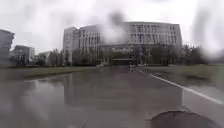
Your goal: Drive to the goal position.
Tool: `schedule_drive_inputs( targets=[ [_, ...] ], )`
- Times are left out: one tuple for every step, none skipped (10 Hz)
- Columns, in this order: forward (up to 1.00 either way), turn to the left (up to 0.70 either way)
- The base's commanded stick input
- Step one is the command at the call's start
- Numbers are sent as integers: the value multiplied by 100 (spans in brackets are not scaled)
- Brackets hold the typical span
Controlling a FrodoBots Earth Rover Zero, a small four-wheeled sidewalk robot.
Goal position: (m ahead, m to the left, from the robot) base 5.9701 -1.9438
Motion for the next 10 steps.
schedule_drive_inputs(
  targets=[
    [70, 0],
    [70, 0],
    [70, 0],
    [70, -16],
    [70, -35],
    [70, -35],
    [70, -30],
    [70, -11],
    [70, 0],
    [70, 0]
  ],
)
